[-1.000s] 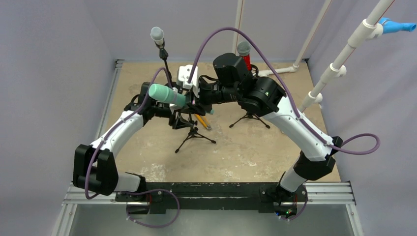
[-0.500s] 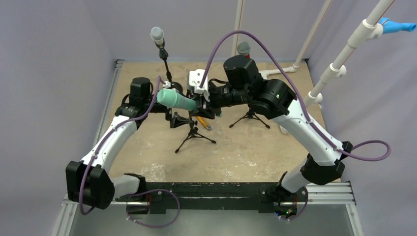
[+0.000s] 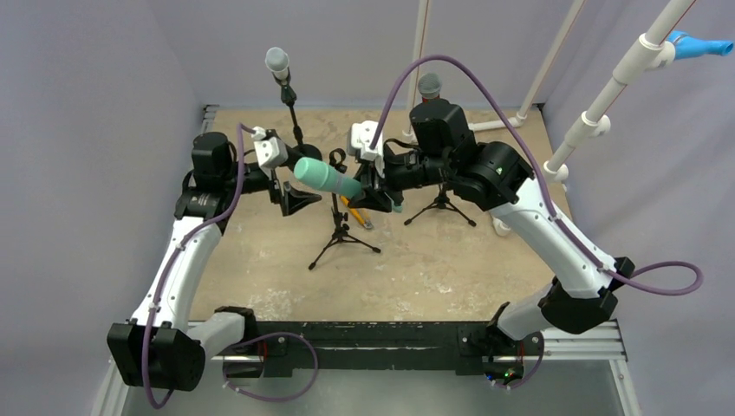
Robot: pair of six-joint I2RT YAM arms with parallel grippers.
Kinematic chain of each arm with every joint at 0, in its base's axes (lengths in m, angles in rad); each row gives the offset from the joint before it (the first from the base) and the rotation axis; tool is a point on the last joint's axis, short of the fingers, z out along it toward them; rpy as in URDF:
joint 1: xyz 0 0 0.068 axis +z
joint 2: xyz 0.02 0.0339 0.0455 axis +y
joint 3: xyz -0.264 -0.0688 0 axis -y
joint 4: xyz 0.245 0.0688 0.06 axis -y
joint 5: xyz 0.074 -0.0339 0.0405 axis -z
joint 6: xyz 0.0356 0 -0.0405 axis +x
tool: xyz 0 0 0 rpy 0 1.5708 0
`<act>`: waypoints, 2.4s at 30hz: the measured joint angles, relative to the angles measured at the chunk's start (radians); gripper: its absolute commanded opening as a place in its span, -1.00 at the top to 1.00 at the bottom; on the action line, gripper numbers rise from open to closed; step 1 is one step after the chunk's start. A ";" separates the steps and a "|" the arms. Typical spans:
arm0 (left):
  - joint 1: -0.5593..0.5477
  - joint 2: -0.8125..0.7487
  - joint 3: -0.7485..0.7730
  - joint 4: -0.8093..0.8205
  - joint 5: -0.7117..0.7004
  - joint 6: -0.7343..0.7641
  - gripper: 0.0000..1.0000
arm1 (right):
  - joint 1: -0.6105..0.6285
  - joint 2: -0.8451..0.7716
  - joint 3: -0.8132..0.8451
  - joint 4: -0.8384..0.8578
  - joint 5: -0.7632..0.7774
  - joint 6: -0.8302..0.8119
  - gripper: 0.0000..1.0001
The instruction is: Remove the microphone from the stand
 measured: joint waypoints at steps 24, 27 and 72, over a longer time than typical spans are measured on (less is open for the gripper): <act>-0.122 0.032 0.246 0.425 -0.039 -0.854 -0.75 | -0.181 0.123 0.071 0.298 -0.281 0.523 1.00; -0.123 0.038 0.240 0.494 -0.027 -0.910 -0.73 | -0.185 0.121 0.063 0.318 -0.308 0.545 1.00; -0.232 0.128 0.161 0.936 -0.113 -1.239 0.81 | -0.235 0.119 -0.063 0.412 -0.446 0.579 1.00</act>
